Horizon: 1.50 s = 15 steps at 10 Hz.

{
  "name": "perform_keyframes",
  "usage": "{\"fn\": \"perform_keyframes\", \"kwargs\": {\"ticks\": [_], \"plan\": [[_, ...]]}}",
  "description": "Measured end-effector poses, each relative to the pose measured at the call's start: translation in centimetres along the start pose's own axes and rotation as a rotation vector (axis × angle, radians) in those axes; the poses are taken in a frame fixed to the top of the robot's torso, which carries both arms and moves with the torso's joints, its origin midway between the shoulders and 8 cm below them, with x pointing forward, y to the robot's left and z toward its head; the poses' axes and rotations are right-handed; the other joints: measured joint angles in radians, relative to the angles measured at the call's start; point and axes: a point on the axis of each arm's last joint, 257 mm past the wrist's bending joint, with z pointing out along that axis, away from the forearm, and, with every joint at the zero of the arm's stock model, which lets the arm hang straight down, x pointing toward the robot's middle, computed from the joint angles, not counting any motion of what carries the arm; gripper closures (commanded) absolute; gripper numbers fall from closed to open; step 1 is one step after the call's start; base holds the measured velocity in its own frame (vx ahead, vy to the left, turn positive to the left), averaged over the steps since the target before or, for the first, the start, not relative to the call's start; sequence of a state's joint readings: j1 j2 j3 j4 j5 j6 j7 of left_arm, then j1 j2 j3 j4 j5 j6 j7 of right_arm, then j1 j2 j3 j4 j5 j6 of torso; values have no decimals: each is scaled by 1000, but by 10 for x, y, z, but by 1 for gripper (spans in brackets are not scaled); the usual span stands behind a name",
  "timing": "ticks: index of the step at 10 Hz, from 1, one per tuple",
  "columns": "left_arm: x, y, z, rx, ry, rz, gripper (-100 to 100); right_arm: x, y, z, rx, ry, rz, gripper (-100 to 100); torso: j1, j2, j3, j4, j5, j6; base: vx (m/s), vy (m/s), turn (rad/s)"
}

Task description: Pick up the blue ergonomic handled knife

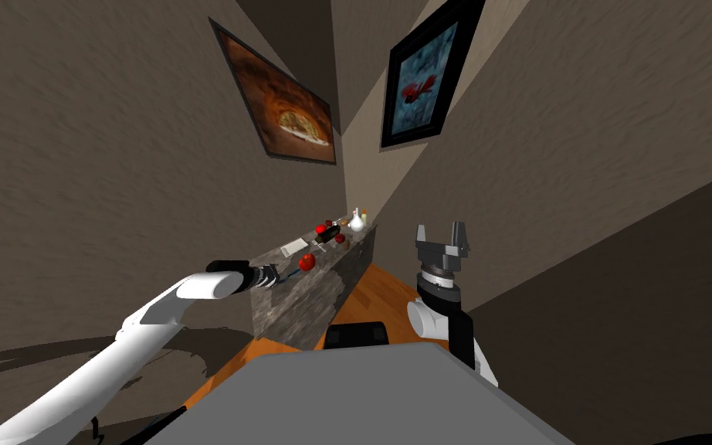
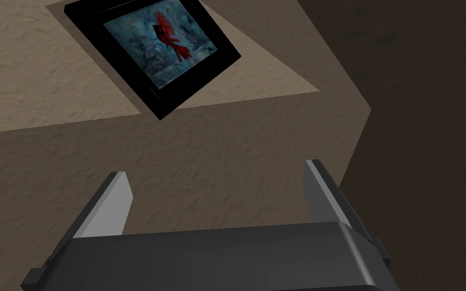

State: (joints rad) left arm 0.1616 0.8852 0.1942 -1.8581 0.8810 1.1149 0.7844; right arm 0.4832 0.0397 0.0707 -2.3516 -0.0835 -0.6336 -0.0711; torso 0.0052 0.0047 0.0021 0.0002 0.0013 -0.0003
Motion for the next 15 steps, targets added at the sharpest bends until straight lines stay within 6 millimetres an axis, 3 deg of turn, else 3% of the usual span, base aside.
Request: {"fn": "perform_keyframes", "kwargs": {"ticks": [6, 11, 15], "plan": [[-39, -25, -31, 1, -136, -3, -100, 0, 0, 0, 0, 0, 0, 0, -1, -3, -2, -1, 0, 0, -72, 1, 16], [-89, -26, -52, -41, -292, -34, -100, 0, 0, 0, 0, 0, 0, 0, -3, -7, -4, -2, 0, 1, -19, -19, -18], [-126, -14, -64, -94, -414, -65, -100, 0, 0, 0, 0, 0, 0, 0, -4, -11, -6, -3, -1, 1, 45, -39, -50]]}}
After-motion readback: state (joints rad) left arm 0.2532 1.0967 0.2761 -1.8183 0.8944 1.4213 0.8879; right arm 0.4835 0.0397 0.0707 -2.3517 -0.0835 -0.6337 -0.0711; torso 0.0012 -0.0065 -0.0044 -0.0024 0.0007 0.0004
